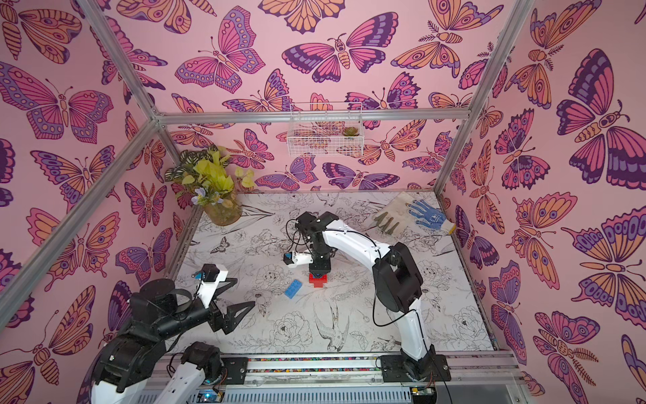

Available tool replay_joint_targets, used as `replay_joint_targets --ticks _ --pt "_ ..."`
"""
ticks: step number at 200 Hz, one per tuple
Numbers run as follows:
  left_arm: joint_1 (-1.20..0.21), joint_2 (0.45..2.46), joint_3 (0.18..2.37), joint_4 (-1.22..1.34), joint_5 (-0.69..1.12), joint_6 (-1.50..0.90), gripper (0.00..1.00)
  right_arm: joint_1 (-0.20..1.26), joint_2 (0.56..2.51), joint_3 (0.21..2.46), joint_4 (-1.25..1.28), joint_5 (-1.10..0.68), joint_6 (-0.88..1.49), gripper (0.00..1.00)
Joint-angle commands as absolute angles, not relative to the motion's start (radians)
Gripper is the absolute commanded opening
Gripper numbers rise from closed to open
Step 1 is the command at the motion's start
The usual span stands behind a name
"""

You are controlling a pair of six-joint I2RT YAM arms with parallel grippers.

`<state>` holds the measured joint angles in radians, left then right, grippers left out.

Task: Assemble the letter f with lego
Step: Assemble the lego brick with the lego brick.

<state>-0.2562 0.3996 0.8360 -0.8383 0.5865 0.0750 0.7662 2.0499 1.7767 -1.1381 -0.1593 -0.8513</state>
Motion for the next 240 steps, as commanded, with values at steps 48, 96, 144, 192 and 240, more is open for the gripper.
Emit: replay_joint_targets --ticks 48,96,144,192,240 --pt "-0.262 0.408 0.827 -0.838 0.590 0.090 1.00 0.759 2.086 1.781 -1.138 -0.196 -0.873 0.28" --pt "-0.262 0.408 0.827 -0.838 0.589 0.089 1.00 0.760 2.092 1.778 -1.140 -0.186 -0.866 0.28" --pt "-0.262 0.403 0.827 -0.838 0.588 0.089 1.00 0.760 2.080 1.772 -1.143 -0.171 -0.859 0.27" --pt "-0.263 0.400 0.827 -0.839 0.586 0.089 1.00 0.759 2.066 1.762 -1.137 -0.167 -0.854 0.27" --pt "-0.264 0.403 0.827 -0.838 0.588 0.089 1.00 0.759 2.054 1.757 -1.136 -0.161 -0.851 0.27"
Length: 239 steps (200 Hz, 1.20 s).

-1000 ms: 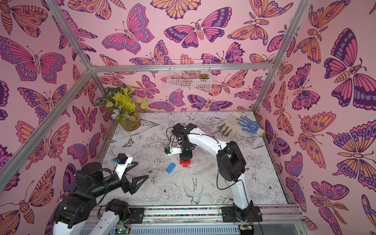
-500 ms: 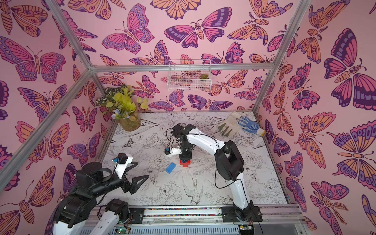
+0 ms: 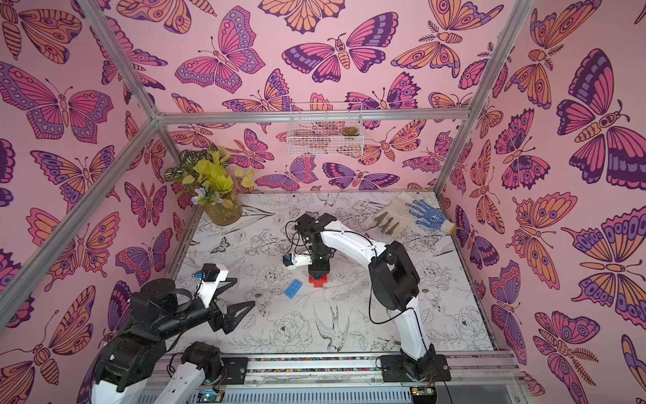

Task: Assemble the letter f with lego
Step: Assemble the lego brick with the lego brick.

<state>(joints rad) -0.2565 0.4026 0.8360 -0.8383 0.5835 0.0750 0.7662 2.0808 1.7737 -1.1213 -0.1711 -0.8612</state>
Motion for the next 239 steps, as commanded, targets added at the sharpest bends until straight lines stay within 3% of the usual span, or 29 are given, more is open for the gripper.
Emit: replay_joint_targets --ticks 1,239 --pt "-0.264 0.403 0.827 -0.838 0.588 0.089 1.00 0.759 2.054 1.757 -1.135 -0.160 -0.851 0.27" --pt "-0.265 0.396 0.830 -0.849 0.575 0.098 1.00 0.769 2.072 1.675 -1.073 -0.130 -0.804 0.25"
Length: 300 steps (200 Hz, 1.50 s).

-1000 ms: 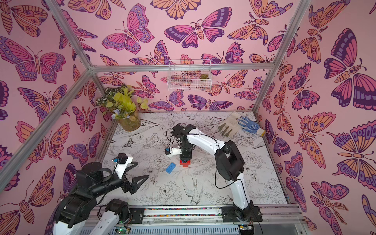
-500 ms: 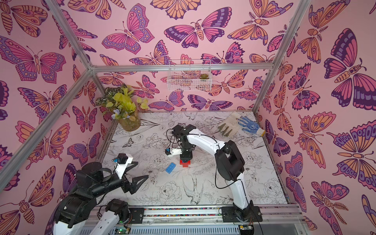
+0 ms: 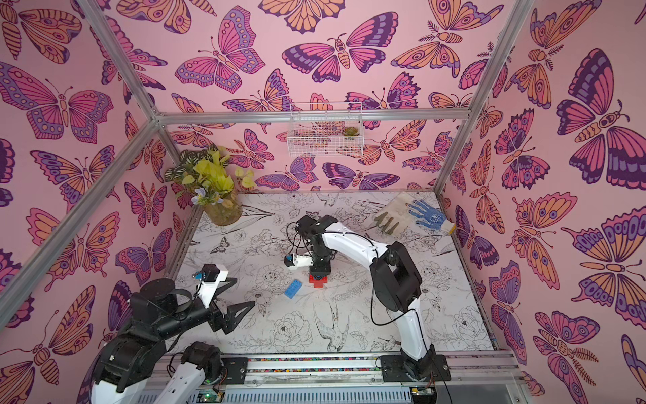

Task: Assemble the letter f with lego
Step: Assemble the lego brick with the lego brick.

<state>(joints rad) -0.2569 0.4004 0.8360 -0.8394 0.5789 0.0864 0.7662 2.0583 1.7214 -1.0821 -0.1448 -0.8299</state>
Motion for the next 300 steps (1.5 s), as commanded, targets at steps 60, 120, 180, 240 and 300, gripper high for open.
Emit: replay_joint_targets --ticks 60,120,180,240,300 --pt "-0.265 0.396 0.831 -0.849 0.575 0.099 1.00 0.772 2.102 1.657 -1.050 -0.107 -0.785 0.25" --pt "-0.266 0.399 0.831 -0.848 0.575 0.098 1.00 0.770 2.117 1.664 -1.048 -0.092 -0.791 0.25" --pt "-0.267 0.399 0.833 -0.855 0.571 0.101 1.00 0.760 2.136 1.683 -1.051 -0.087 -0.799 0.24" --pt "-0.267 0.405 0.842 -0.874 0.566 0.116 1.00 0.759 2.151 1.702 -1.053 -0.091 -0.796 0.24" --pt "-0.267 0.415 0.848 -0.887 0.563 0.126 1.00 0.761 2.157 1.707 -1.047 -0.095 -0.792 0.24"
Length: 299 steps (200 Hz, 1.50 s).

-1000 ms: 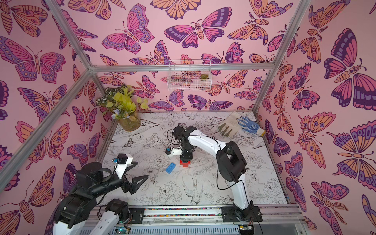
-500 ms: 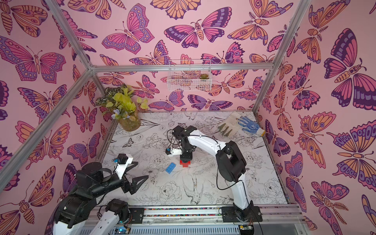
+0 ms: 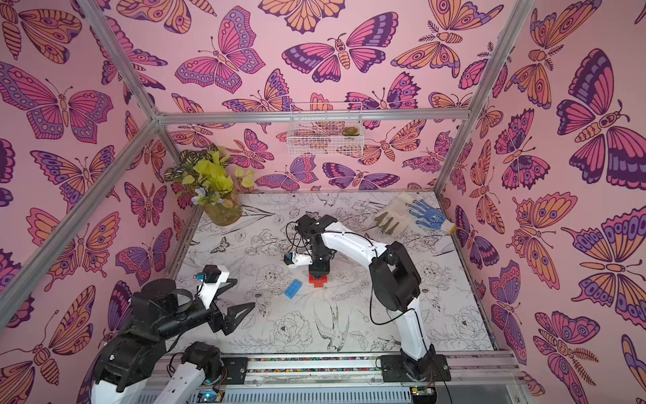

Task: Assemble the letter f with lego
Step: Assemble the lego brick with the lego brick.

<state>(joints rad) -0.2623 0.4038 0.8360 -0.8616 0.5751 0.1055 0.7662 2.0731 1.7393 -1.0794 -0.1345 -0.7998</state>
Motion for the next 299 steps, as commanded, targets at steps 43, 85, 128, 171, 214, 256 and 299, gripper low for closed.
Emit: replay_joint_targets --ticks 43,85,128,171,214,256,299 --pt "-0.267 0.410 0.850 -0.893 0.562 0.127 1.00 0.761 2.141 1.671 -1.039 -0.083 -0.792 0.23" --pt "-0.268 0.408 0.850 -0.891 0.561 0.127 1.00 0.757 2.106 1.643 -1.032 -0.088 -0.793 0.23" --pt "-0.267 0.408 0.850 -0.892 0.561 0.129 1.00 0.749 2.094 1.643 -1.038 -0.089 -0.792 0.22" --pt "-0.267 0.408 0.850 -0.891 0.561 0.129 1.00 0.749 2.090 1.646 -1.044 -0.098 -0.793 0.22" --pt "-0.269 0.413 0.851 -0.893 0.565 0.129 1.00 0.744 2.082 1.646 -1.057 -0.113 -0.797 0.22" --pt "-0.269 0.413 0.851 -0.893 0.567 0.130 1.00 0.741 2.077 1.643 -1.062 -0.124 -0.801 0.22" --pt "-0.269 0.410 0.851 -0.893 0.568 0.130 1.00 0.742 2.075 1.650 -1.069 -0.133 -0.807 0.21"
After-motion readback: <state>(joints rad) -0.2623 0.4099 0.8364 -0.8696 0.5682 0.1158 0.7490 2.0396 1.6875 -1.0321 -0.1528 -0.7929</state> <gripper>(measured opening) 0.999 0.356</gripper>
